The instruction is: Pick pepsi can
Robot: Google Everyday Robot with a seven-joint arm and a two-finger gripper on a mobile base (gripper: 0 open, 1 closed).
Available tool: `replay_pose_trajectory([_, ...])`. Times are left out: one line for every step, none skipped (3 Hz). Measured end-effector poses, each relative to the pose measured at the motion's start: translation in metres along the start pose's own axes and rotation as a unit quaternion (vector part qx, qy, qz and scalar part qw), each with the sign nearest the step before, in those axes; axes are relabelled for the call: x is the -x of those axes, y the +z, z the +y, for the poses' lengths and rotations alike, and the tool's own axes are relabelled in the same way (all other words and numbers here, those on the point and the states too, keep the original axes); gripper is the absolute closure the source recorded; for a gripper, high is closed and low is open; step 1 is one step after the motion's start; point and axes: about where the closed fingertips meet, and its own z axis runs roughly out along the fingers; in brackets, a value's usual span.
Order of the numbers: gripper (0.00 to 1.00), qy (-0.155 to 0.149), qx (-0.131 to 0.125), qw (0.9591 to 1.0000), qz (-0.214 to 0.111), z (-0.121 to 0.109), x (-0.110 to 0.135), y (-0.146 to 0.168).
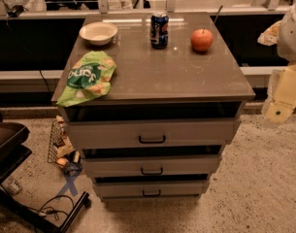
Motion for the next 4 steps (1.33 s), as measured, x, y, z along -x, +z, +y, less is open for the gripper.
replay_pose_trajectory([0.00,0.000,0.000,1.0000,0.000,0.000,0.000,0.000])
replay_pose_trajectory([0.00,0.014,-0.037,0.9986,-0.036,-0.020,0.009,-0.003])
replay_pose_trajectory([0.00,0.077,-0.068,0.9877,-0.117,-0.046,0.007,0.011])
replay_pose_trajectory([0.00,0.147,-0.095,0.9457,-0.274,-0.085,0.038,0.017])
